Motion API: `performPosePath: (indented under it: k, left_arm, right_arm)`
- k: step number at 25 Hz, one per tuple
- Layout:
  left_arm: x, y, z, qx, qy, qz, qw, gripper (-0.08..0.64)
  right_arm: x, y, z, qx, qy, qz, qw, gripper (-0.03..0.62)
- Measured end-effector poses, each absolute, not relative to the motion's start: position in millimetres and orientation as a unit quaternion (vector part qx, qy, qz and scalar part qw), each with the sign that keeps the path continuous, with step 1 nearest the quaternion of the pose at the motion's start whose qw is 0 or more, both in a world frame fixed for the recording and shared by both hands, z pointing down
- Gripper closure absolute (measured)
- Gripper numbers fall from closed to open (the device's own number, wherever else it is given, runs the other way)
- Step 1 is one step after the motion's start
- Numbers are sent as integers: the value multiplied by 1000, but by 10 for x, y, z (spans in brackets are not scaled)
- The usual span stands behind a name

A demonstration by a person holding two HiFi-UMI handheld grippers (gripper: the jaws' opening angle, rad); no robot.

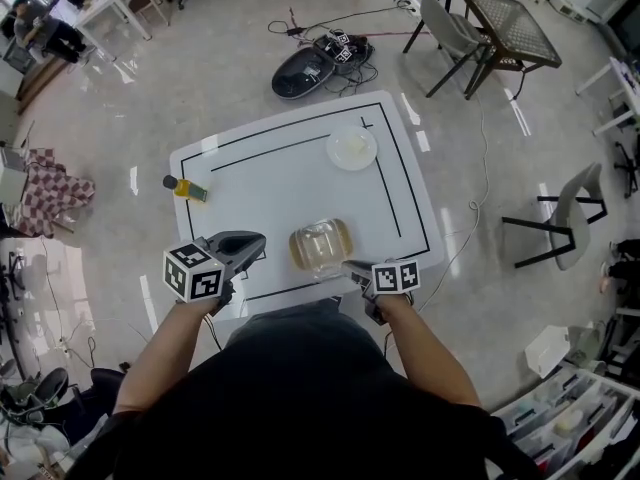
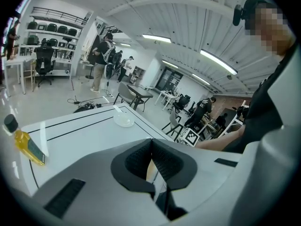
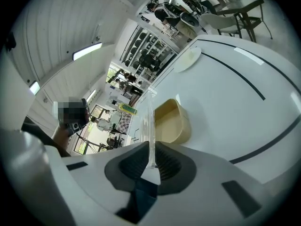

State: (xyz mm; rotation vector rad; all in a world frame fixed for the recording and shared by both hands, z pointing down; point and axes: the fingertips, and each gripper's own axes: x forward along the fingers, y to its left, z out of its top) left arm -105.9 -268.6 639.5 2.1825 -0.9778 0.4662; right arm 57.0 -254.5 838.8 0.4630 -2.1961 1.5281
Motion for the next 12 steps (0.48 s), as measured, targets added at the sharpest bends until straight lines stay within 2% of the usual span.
performPosePath:
  k: [12]
  left_arm:
    - [-1035, -2587, 6349, 838, -391, 161, 344, 538]
  right_arm:
    - [652, -2607, 8160, 158, -809, 526, 208, 541]
